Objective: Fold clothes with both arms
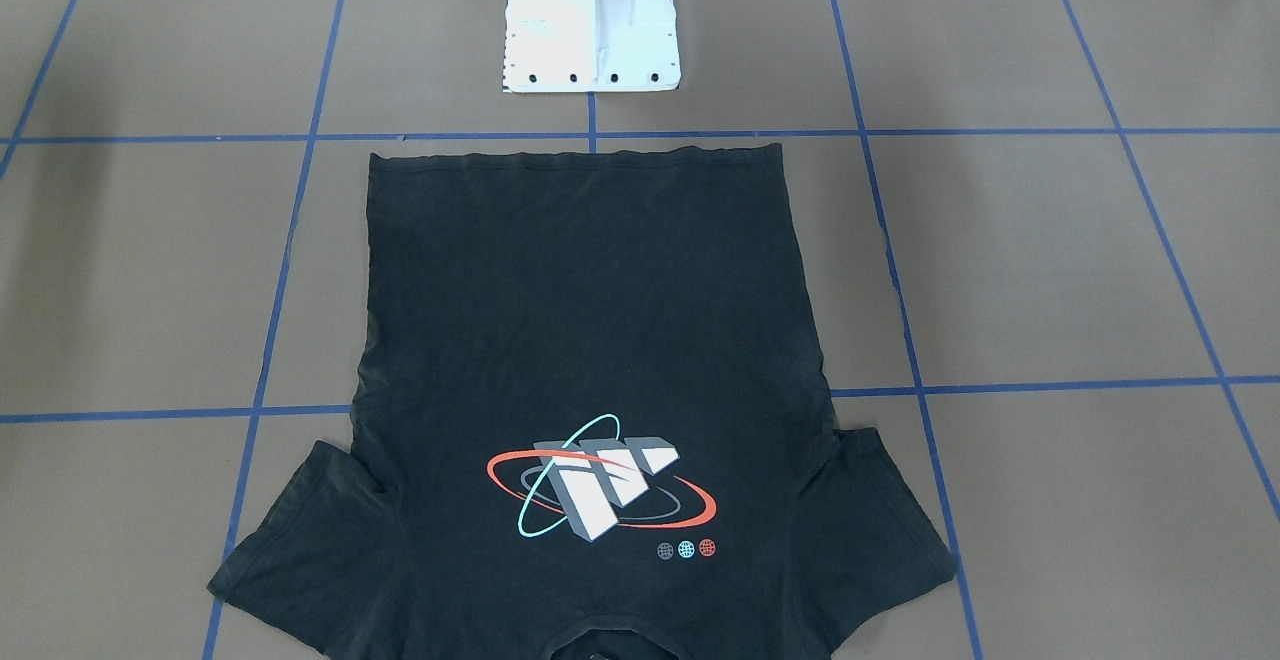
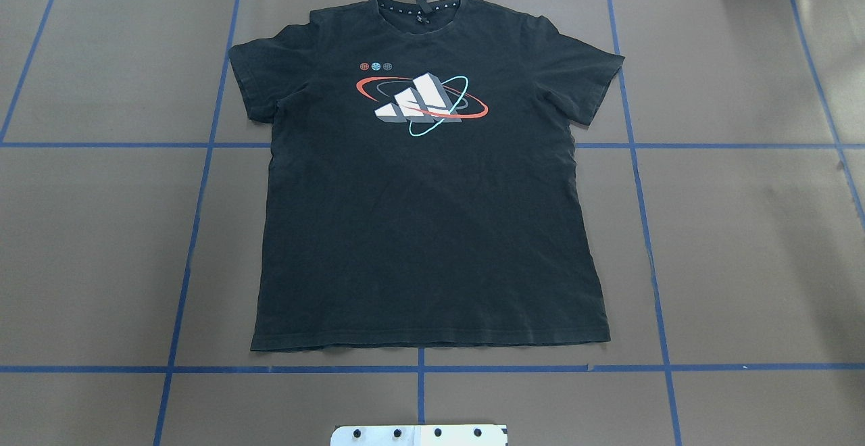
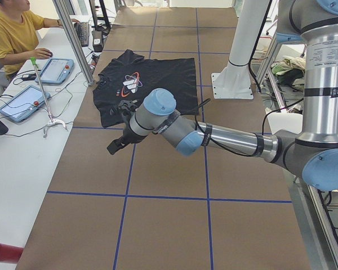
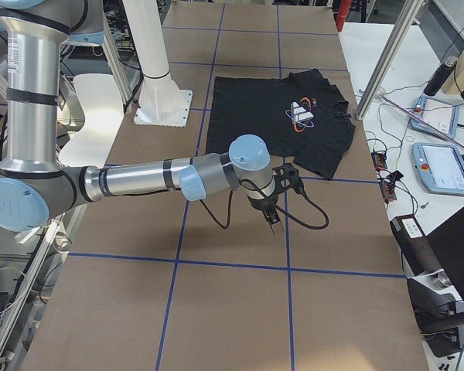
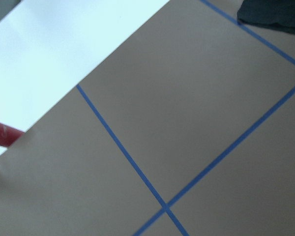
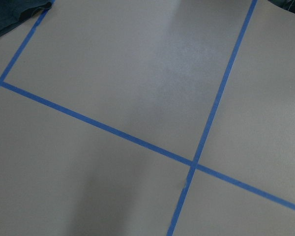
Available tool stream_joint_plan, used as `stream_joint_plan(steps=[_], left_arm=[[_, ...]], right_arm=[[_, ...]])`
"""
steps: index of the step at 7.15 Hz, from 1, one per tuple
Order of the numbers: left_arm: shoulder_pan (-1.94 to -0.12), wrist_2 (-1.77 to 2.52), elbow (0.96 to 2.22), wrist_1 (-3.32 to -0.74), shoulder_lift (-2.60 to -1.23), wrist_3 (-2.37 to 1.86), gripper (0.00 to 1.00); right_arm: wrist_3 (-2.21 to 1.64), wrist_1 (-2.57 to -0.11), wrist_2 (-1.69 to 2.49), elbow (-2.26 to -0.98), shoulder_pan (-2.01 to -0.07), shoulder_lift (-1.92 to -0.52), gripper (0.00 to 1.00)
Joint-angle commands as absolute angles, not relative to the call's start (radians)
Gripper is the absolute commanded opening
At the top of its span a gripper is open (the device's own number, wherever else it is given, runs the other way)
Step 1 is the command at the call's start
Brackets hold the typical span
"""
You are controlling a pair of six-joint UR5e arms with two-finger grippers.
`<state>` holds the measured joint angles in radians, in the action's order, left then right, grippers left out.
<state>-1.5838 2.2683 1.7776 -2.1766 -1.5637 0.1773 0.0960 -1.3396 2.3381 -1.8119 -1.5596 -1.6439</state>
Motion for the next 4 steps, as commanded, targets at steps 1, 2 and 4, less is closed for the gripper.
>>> stream_joint_plan(steps=[1, 2, 4], left_arm=[[-1.539, 2.279, 1.677, -2.223, -1.687, -0.024, 1.00], [-1.529, 2.279, 1.677, -2.226, -1.707, -0.043, 1.00], [-1.468, 2.279, 1.681, -2.261, -1.712, -0.044, 1.00]], right_arm=[[0.040, -1.327, 2.351, -1.624, -1.551, -1.455, 1.00], [0.032, -1.321, 2.350, -1.565, -1.487, -1.380, 1.00], [-0.145, -1.319, 2.342, -1.473, -1.369, -1.216, 1.00]])
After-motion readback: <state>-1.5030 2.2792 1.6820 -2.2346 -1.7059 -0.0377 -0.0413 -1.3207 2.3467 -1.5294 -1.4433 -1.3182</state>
